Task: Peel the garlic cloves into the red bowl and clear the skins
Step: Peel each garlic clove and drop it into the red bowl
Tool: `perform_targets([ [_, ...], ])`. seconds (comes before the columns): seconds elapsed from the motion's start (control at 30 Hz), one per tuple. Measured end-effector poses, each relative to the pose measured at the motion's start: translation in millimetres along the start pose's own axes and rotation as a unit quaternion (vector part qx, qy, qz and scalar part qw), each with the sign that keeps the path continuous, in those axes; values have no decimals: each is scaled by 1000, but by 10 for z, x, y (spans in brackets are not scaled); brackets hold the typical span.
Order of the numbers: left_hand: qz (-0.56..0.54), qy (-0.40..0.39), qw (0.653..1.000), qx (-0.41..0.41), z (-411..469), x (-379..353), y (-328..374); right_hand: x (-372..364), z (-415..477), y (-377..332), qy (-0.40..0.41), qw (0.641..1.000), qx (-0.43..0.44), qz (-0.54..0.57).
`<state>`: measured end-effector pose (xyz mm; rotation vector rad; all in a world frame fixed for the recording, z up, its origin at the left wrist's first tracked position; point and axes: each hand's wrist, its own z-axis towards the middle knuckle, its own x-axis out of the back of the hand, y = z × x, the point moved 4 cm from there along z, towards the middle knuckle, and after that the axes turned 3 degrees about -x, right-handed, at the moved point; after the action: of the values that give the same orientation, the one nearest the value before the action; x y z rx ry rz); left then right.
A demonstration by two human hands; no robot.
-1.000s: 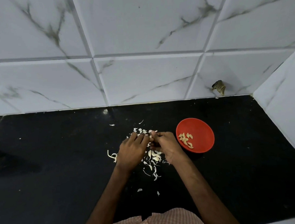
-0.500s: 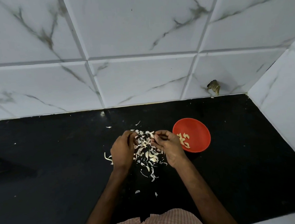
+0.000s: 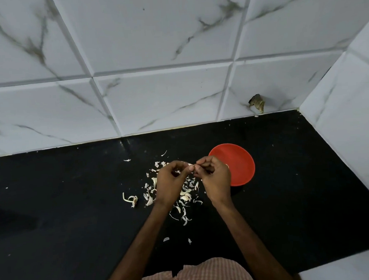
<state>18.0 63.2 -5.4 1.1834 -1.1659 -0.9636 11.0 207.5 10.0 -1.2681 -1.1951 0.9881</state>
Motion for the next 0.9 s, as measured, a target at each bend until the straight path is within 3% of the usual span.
perform_targets([
  [0.2,-104,46,992,58,-64,-26,-84,-132,-104,-140,35,990,112,-73],
  [0.27,-107,58,991,61,-79,-28,-111,-168,-119,-136,43,990,114,-75],
  [0.33,-90,62,993,45,-84,-7,-125,-176,-99,-92,39,996,66,-49],
  [0.43,-9,50,998,-22,-72,70,-116,-186,-45,-17,6,996,-77,52],
  [0.53,87,10,990,-115,-47,184,-61,-203,-15,32,-41,965,-222,137],
  [0.6,146,-23,976,-157,-21,219,-56,-193,-13,66,-61,950,-264,156],
  [0.67,160,-15,974,-157,-30,208,-63,-202,-26,71,-74,957,-237,151],
  [0.77,95,33,992,-82,-53,175,-114,-256,-62,18,-114,985,-108,69],
  [0.83,65,35,997,-36,-44,175,-156,-282,-68,-39,-126,991,-7,-43],
  [0.9,78,14,996,-28,-43,163,-147,-288,-37,-108,-108,973,96,-179],
])
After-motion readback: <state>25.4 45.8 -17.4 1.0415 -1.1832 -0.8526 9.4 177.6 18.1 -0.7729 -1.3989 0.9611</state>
